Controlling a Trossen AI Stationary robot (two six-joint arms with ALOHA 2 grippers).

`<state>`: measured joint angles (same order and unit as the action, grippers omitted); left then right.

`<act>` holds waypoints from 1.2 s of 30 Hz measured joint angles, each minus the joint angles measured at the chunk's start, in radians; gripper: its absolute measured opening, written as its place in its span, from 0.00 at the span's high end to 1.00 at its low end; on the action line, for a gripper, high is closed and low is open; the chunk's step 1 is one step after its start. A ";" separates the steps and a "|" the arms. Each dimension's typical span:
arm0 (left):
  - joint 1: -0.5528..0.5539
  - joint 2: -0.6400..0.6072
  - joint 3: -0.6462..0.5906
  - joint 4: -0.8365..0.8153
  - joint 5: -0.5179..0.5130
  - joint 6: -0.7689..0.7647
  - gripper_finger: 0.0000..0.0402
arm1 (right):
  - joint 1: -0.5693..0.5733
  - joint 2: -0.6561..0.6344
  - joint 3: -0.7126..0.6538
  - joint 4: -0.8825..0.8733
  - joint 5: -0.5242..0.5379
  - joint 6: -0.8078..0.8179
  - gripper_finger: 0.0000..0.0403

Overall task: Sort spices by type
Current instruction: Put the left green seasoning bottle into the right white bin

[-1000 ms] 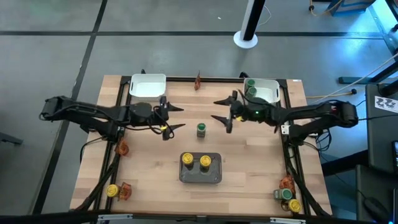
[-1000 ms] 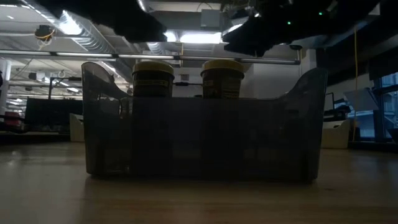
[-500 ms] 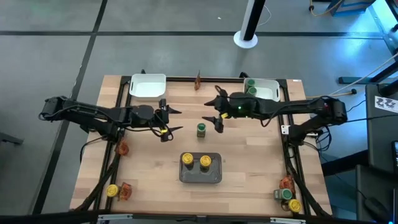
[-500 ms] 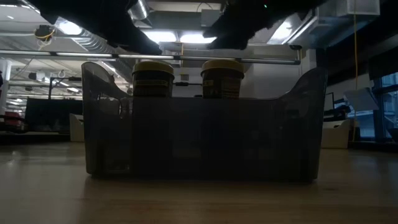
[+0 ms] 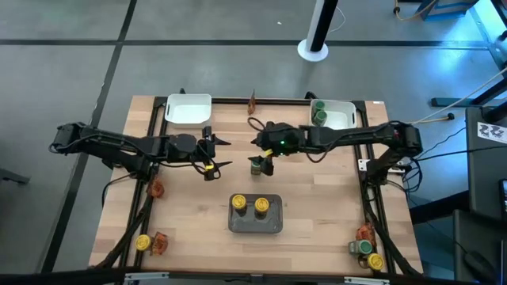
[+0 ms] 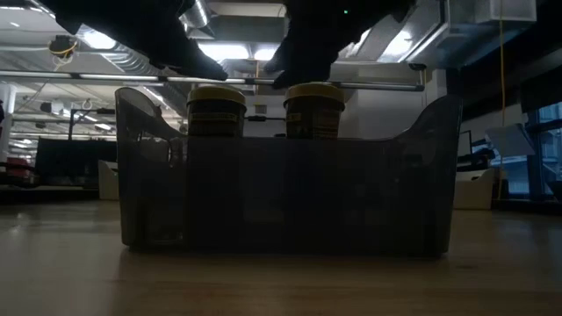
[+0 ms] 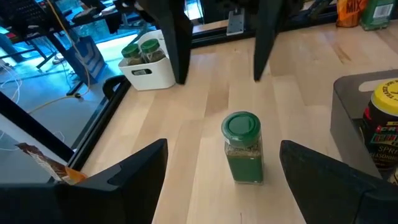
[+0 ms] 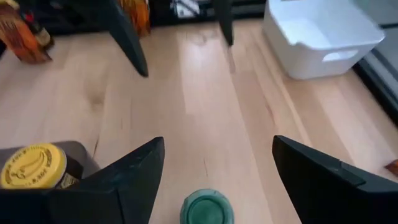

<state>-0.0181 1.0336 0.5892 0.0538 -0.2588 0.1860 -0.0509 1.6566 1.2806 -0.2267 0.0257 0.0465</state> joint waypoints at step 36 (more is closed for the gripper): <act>0.000 0.000 0.001 -0.012 0.000 -0.003 0.27 | -0.001 0.228 0.042 -0.157 -0.018 0.081 0.27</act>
<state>-0.0181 1.0336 0.5900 0.0414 -0.2588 0.1829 -0.0517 1.8851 1.3228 -0.3832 0.0073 0.1276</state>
